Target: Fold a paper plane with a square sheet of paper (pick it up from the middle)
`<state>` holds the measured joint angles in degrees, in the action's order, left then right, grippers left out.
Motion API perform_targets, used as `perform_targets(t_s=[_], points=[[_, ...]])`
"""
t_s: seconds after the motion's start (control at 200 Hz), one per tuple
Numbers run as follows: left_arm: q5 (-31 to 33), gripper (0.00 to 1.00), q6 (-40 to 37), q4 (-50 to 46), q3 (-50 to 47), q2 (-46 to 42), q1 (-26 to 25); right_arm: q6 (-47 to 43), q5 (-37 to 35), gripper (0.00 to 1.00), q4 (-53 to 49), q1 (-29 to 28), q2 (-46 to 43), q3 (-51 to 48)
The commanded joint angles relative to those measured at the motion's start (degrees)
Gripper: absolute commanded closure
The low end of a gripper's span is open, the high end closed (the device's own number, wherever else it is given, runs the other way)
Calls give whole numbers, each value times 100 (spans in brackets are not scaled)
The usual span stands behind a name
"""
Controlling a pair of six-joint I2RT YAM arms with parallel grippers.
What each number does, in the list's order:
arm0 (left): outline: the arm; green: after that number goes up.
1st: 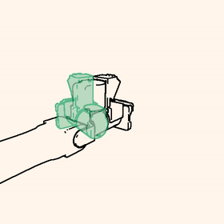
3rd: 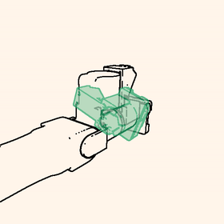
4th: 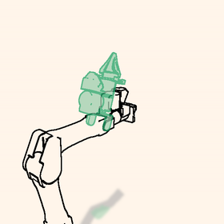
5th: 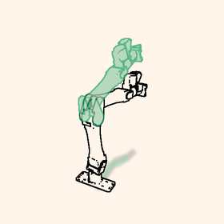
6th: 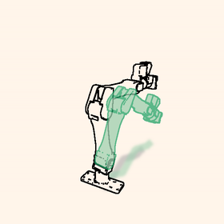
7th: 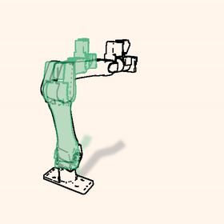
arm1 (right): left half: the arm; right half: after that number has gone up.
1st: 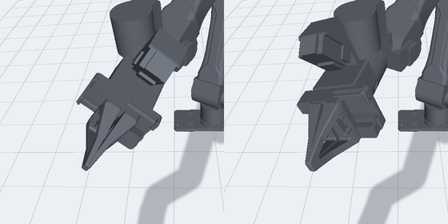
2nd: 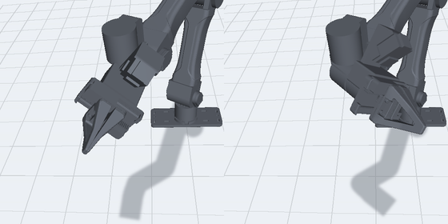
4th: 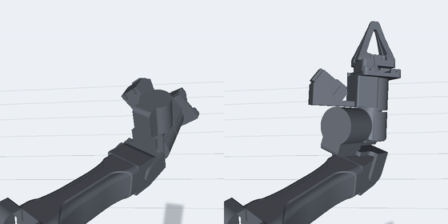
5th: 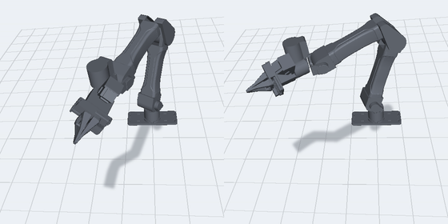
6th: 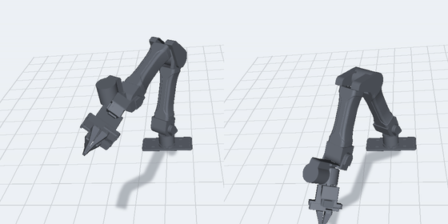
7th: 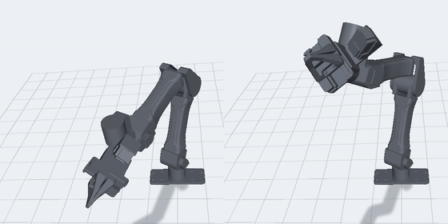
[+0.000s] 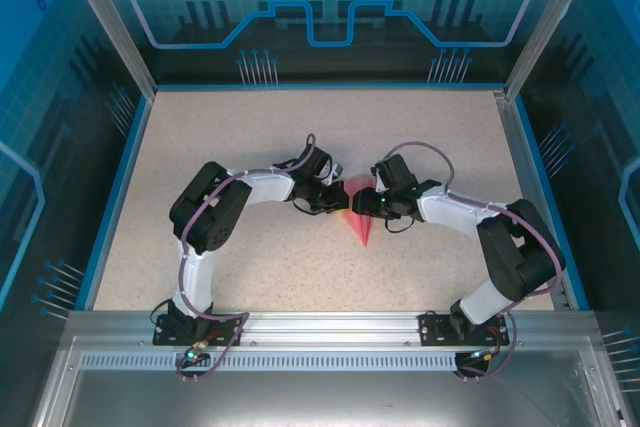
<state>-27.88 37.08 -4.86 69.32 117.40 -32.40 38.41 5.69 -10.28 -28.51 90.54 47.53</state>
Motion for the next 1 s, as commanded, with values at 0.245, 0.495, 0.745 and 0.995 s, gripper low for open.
perform_targets(t_s=[0.245,0.495,0.745,0.995], points=[[147,96,-154,-297,64,182,22,91,-280,40,-214,-31,47,87],[130,96,-156,-337,88,195,20,27,26,40,-36,-30,108,85],[124,96,-141,-346,105,192,25,-114,342,45,4,-192,68,32],[142,96,-135,-362,112,203,22,-42,296,46,-132,-372,95,-56]])
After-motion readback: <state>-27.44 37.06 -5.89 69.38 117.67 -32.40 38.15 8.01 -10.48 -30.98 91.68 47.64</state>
